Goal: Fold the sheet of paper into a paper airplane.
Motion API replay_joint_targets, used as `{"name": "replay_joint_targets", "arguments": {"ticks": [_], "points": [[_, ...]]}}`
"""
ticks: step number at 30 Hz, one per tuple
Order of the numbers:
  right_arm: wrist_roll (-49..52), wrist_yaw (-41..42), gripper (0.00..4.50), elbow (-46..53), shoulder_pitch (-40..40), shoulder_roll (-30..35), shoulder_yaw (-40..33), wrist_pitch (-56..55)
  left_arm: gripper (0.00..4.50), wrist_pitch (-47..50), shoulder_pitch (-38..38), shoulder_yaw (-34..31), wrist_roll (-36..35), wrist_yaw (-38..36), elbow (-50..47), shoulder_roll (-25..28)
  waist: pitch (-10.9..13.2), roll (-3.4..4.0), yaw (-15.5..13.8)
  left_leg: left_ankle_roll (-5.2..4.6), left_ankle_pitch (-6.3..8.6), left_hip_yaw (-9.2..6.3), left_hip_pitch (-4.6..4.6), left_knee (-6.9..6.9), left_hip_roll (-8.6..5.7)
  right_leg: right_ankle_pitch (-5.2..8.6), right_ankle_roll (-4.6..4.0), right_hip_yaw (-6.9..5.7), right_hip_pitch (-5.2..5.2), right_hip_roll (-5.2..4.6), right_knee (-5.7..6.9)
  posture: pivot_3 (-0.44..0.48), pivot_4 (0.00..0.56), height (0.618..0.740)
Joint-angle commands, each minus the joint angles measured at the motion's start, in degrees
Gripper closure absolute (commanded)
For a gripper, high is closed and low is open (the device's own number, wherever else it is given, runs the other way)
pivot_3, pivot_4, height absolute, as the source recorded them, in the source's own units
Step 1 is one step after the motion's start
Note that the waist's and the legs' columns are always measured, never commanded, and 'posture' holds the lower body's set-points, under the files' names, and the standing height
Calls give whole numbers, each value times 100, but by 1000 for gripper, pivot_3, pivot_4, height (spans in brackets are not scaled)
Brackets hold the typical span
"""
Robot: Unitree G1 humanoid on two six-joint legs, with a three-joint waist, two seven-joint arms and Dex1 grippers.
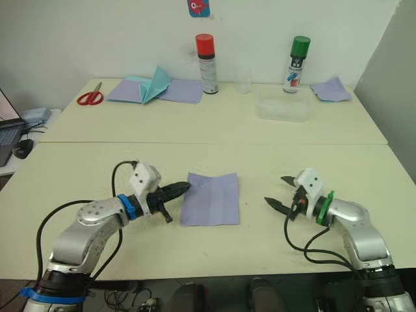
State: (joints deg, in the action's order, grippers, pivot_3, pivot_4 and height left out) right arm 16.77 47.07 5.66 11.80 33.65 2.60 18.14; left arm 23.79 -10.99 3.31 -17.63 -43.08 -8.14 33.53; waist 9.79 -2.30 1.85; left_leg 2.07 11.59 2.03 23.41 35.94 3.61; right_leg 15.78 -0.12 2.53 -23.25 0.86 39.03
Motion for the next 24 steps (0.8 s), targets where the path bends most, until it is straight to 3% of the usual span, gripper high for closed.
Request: {"name": "replay_joint_targets", "arguments": {"ticks": [1, 15, 24], "points": [[6, -72, 0, 169, 188, -94, 9, 69, 4485, -276, -16, 142, 338, 132, 252, -99, 0, 0, -5, 0, 0, 1, 0, 1, 0, 0, 0, 0, 0, -1, 0, 0, 150, 740], [-605, -254, 0, -687, 544, -376, 343, -354, 4485, -408, -342, 528, 755, -2, 675, -366, 0, 0, -14, 0, 0, 2, 5, 6, -3, -2, 2, -1, 0, -5, -2, 0, 150, 740], [-794, -267, 3165, -956, 876, -784, 562, -425, 4500, -528, -417, 661, 915, -131, 935, -438, -1, 1, -14, 0, 0, 1, 5, 5, -4, -2, 2, -2, 1, -5, -2, 0, 150, 740]]}}
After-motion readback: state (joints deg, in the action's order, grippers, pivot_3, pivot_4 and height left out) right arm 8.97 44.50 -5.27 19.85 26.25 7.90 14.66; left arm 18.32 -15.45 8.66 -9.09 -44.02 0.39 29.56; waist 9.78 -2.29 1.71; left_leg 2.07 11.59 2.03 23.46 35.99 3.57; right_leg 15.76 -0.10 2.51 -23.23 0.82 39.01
